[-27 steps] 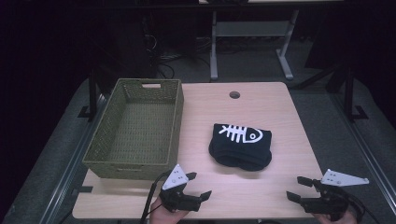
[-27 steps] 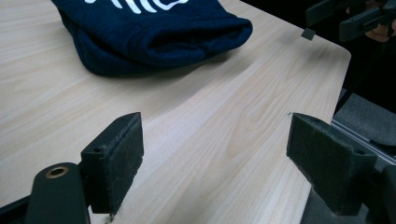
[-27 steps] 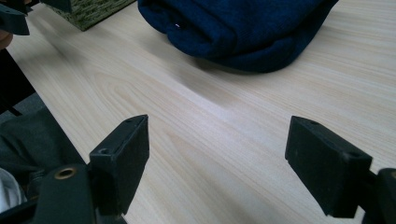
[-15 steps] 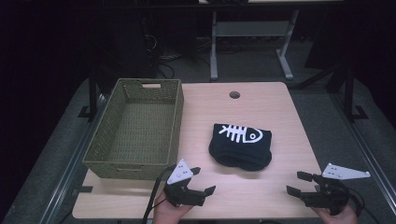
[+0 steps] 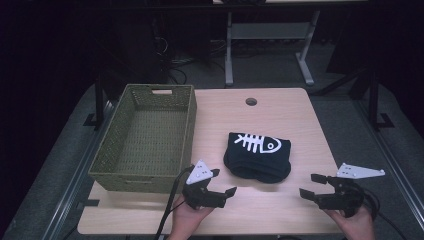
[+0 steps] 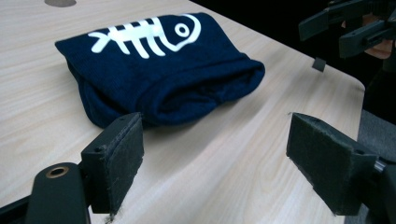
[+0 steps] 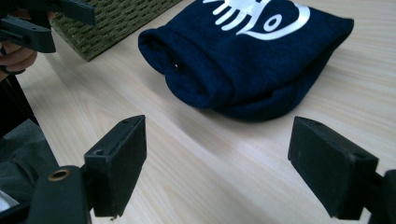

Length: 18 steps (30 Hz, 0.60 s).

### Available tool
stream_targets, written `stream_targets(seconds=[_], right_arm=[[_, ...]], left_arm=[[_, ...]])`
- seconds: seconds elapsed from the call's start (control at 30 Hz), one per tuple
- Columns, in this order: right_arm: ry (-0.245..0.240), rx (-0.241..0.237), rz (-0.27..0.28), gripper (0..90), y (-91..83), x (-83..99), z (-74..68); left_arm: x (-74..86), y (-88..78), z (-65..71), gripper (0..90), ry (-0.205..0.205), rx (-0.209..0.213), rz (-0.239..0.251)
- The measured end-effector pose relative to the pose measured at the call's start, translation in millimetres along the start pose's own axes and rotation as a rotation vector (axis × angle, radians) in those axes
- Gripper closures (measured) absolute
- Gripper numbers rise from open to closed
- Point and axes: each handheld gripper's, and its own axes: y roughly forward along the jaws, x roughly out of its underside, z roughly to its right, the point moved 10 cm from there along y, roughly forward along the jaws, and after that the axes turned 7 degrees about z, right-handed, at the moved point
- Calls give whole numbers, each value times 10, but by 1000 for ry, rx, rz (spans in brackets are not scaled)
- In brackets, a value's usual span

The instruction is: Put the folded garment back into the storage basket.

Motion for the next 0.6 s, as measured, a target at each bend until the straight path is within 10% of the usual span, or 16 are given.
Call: stream_targets(seconds=[0.6], right_arm=[[-5,5,-61,196,217,-221,151]], left_arm=[[-250,339,-178,181,-41,-33,-14]])
